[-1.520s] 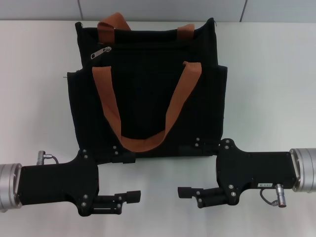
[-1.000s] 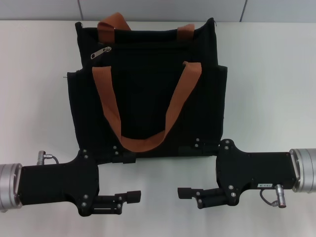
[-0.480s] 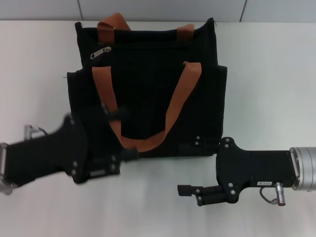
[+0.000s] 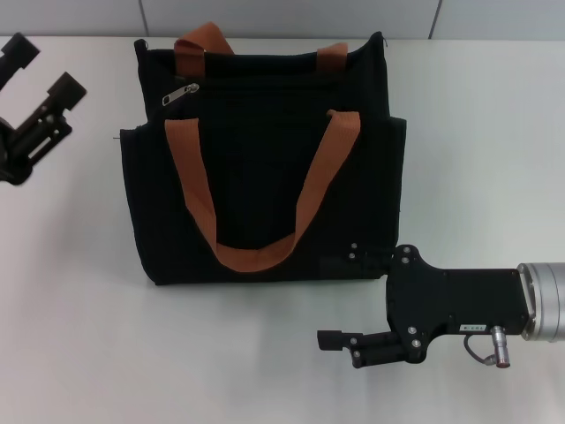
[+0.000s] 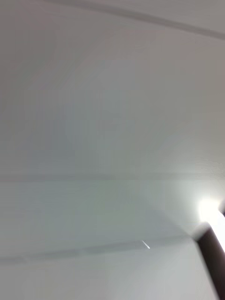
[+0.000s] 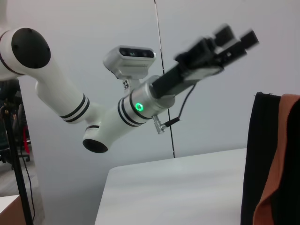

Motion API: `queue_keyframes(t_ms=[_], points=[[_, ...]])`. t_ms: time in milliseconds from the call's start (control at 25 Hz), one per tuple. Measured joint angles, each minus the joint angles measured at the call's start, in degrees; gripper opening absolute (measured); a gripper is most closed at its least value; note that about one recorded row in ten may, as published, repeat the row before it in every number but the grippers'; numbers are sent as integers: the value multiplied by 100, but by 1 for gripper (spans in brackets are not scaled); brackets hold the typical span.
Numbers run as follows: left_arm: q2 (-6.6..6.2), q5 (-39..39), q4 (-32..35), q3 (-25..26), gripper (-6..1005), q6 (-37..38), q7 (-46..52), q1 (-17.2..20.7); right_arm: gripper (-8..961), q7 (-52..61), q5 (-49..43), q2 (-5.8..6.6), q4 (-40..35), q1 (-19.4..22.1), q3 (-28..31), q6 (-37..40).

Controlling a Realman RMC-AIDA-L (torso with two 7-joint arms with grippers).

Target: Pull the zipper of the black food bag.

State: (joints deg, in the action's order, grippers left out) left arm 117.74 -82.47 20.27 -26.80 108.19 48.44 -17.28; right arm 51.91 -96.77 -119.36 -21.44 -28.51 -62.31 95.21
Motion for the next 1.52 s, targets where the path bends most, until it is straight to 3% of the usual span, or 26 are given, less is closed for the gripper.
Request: queue_keyframes(t_ms=[40,80,240,480,640,880,1040,1240,1520], points=[[-105,-63,27,-4,692,-495,-17,-3,773,-2,0,0,0,-1,0,-3],[-105,-63,27,-4,690,-495,-17,-3,772,-2,0,0,0,-1,0,-3],[-340,-614,64,-83,682,-1533,-171,-144,767,9,-3,3,0,-8,0,-3],[-360,-1506,206,-83,669,-1855,-313,-339,760,21,-1,12,-4,-11,5,-3],[-259,-2124,401,-87,661,-1868,-316,-550,756,26,2,18,-20,-14,33,-14],[-176,-2324,483,-69,649,-2233,-384,-771,748,41,2,18,-43,-38,37,-90],[-67,-2011,486,289,641,-2522,-806,-825,744,53,9,18,-45,-87,44,-126],[-53,-1537,453,339,631,-2512,-1104,-806,738,97,16,18,-54,-155,105,-149],[11,-1495,443,268,617,-2500,-1328,-816,729,111,19,18,-55,-186,139,-180]])
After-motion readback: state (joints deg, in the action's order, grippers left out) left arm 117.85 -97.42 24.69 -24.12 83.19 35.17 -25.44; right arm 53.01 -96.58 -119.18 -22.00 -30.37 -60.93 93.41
